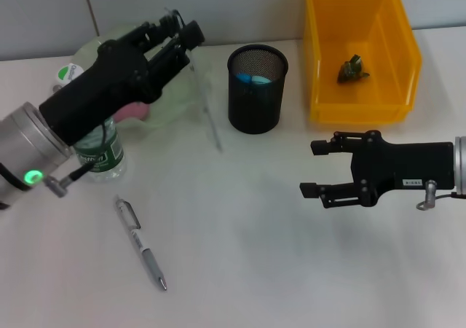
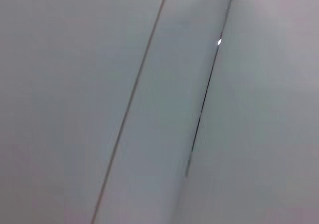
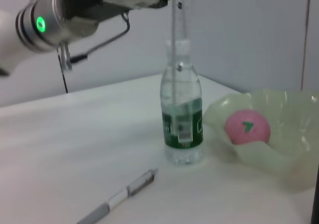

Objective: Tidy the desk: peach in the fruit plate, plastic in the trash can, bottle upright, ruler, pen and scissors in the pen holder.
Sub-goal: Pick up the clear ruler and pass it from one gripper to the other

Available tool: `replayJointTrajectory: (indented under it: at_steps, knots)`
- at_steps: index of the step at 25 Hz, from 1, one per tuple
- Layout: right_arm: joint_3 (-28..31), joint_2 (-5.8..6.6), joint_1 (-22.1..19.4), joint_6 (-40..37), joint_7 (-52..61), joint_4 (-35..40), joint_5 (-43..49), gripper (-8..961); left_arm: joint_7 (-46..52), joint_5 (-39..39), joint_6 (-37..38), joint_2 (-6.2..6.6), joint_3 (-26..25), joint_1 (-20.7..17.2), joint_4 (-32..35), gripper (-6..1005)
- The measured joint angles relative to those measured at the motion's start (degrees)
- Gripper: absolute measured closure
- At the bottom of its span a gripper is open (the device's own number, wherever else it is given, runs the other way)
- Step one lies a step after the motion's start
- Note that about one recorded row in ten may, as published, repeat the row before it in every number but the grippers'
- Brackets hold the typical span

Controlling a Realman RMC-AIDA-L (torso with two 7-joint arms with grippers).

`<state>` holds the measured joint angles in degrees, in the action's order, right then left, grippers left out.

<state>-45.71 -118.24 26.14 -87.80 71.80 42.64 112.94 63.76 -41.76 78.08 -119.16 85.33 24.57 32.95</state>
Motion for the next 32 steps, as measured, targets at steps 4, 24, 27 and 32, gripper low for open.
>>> replayJointTrajectory:
  at_steps: [4,24,27,32]
  knots:
    - [0.3,-0.13,-0.2,0.1,-4.2,-2.8,-4.9,153,-14.0,15.6,-0.4,-0.02,11.4,-0.5,-2.2,609]
    - [-0.1,-1.52,5.2,0.7,-44.8,-35.8,-34.7,152,-52.1,70.6,-8.5,-0.02,50.7,-1.7,5.0,609]
    - [0.0,-1.65,6.7,0.4,-48.1,-40.0,-37.5,152,-54.7,74.7,-9.4,-0.02,53.7,-1.2,5.7,609]
    - [0.1,-1.66,8.8,0.2,-50.7,-43.9,-40.0,152,-56.2,75.4,-9.6,-0.02,55.1,-0.7,6.0,609]
